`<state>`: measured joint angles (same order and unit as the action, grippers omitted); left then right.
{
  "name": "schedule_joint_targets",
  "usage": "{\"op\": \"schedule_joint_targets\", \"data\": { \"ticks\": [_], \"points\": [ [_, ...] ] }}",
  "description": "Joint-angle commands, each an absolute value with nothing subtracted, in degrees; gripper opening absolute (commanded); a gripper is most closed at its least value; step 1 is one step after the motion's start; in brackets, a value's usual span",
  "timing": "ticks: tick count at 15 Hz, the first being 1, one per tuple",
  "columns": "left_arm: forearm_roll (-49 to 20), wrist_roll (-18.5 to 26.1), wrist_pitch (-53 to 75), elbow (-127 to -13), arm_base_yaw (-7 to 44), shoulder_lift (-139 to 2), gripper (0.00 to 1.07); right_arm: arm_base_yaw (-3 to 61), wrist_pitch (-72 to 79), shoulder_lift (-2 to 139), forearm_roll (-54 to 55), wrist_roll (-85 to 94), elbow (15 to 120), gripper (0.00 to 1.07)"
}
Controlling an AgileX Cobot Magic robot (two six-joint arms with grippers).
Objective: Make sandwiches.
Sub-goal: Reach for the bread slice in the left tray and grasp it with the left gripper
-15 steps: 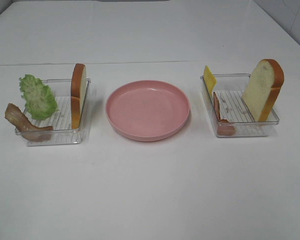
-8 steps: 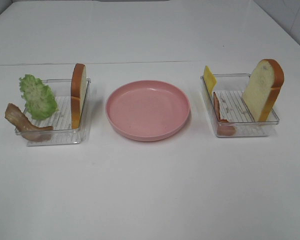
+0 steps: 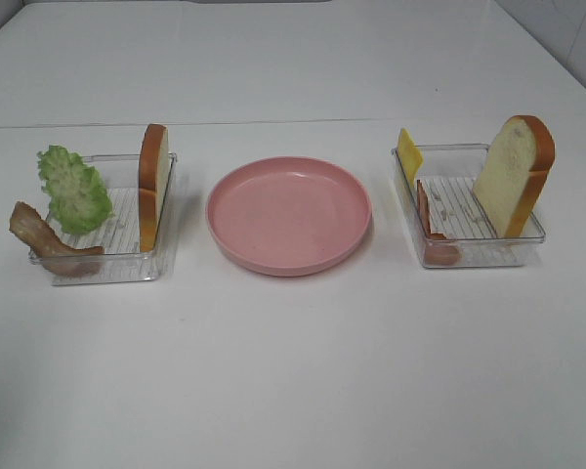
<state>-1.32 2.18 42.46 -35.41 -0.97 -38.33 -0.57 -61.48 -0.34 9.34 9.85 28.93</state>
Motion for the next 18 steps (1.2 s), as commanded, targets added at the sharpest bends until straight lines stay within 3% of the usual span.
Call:
{"op": "schedule_joint_targets", "data": {
  "ticks": [1,4,7,8,10,14,18],
  "points": [
    [-4.0,2.2,41.5,-40.3,-1.1,-48.4,0.86,-1.0,-61.0,-1.1,9.7,10.4,28.8,0.74],
    [-16.2,3.1,43.8,-53.5,-0.7,-67.8,0.86,-1.0,-61.0,-1.1,9.7,10.4,28.8,0.74],
    [-16.9,3.4,47.2,-59.2,0.9,-74.5,0.86,-1.0,-61.0,-1.1,9.7,10.4,28.8,0.74],
    [-16.5,1.9,52.3,-69.4,5.0,-85.2,0.86,-1.0,-61.0,-1.1,9.7,10.4,28.8,0.74],
    [-15.1,-1.1,55.3,-75.5,7.7,-90.9,0.86,-1.0,-61.0,-1.1,9.7,10.4,28.8,0.74],
    [-5.2,-12.7,62.6,-90.5,15.7,-104.5,0.86,-1.0,-61.0,-1.1,9.7,10.4,28.8,0.74],
    [0.0,-17.6,67.5,-102.2,20.8,-115.4,0.86,-1.0,-61.0,-1.1,9.7,10.4,28.8,0.74]
  ]
}}
